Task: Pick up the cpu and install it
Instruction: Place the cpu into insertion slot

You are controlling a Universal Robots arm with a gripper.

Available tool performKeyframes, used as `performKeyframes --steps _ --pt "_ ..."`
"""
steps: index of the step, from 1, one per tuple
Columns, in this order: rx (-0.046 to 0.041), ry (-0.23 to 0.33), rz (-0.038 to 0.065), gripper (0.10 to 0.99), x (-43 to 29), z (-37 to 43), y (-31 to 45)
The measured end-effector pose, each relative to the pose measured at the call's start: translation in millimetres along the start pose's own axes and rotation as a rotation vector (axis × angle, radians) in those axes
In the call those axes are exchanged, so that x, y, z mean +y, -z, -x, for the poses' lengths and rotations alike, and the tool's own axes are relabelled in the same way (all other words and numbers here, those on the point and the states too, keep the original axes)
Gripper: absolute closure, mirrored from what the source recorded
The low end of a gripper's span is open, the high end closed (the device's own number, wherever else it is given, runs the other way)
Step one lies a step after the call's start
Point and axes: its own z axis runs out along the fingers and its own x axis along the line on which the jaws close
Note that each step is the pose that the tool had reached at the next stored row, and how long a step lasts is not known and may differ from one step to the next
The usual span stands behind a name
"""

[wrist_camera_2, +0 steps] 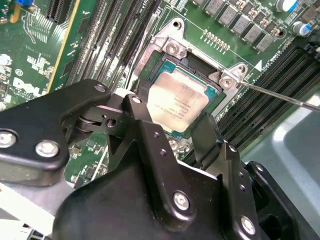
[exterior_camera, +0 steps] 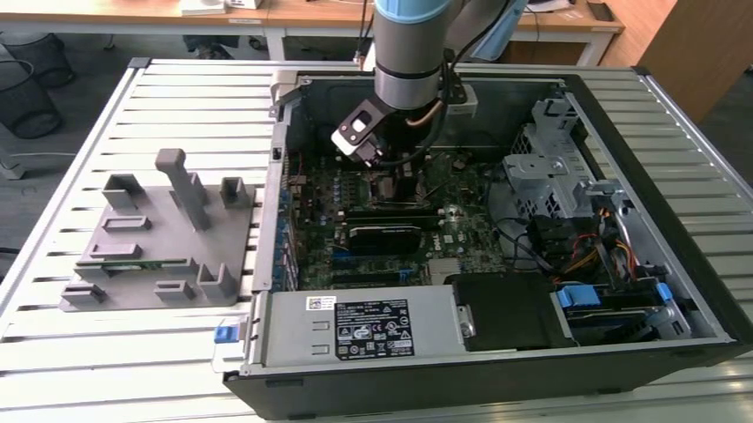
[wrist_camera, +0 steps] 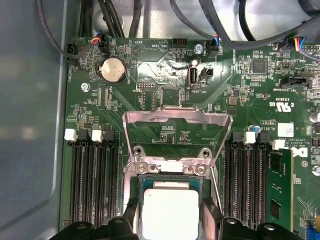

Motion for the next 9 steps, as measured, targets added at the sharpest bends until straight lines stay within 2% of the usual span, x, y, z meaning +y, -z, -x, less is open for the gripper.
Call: performKeyframes --steps 7,9 --pt "-0.0001 0.0 -0.001 0.494 0.6 -0.2 13.5" --pt "0.0001 0.0 -0.003 0.616 0.8 -0.3 16.7"
